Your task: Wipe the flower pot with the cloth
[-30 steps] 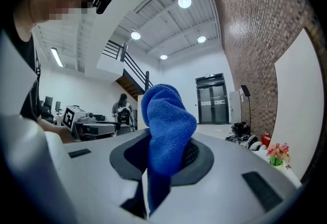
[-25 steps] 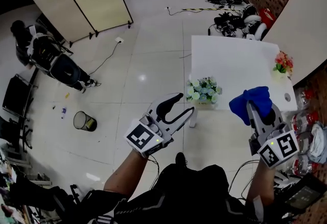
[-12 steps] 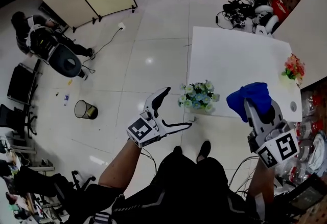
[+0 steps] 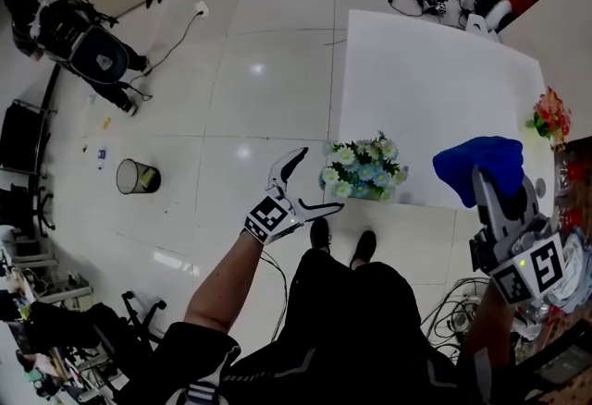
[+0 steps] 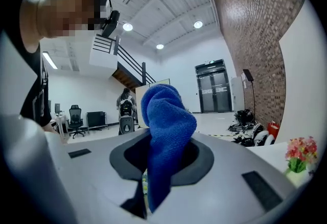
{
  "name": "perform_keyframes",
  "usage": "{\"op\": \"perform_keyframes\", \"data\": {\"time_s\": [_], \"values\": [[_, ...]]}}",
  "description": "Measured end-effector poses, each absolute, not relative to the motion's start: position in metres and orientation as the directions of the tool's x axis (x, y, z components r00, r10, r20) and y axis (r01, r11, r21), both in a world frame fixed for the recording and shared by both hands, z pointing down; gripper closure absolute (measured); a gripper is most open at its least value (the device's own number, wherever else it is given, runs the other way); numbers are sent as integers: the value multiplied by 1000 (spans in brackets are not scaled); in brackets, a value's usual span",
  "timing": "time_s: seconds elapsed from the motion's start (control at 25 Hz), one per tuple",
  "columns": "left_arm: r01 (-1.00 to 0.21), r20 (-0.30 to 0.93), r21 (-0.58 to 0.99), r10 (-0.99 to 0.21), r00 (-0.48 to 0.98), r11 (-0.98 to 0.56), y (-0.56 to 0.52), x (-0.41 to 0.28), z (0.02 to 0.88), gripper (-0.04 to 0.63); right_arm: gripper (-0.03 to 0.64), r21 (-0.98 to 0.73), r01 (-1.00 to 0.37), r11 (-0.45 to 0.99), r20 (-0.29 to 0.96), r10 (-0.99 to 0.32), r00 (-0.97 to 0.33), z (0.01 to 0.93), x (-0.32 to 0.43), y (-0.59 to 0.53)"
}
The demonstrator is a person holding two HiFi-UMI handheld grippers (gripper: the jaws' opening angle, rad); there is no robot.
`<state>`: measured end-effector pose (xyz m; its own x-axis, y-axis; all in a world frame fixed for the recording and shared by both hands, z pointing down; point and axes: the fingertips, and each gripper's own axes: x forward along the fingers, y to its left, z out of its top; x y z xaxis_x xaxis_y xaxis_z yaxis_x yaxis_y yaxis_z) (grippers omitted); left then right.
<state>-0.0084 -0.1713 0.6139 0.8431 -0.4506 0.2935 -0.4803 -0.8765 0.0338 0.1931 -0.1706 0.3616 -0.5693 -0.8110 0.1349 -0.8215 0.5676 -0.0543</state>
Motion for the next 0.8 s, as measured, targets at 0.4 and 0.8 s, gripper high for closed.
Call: {"op": "perform_keyframes", "data": {"time_s": [0.4,0.8], "values": [[-325,245,3,-314,917,-946,-184,40,676,-2,546,-41,-855,517,182,-838,-515,424,196,-179],[-266,234,-89,-280,931,-960,-197,67,682,-2,546,-28,-856,516,217,-833,-509,442,199,-176]]}}
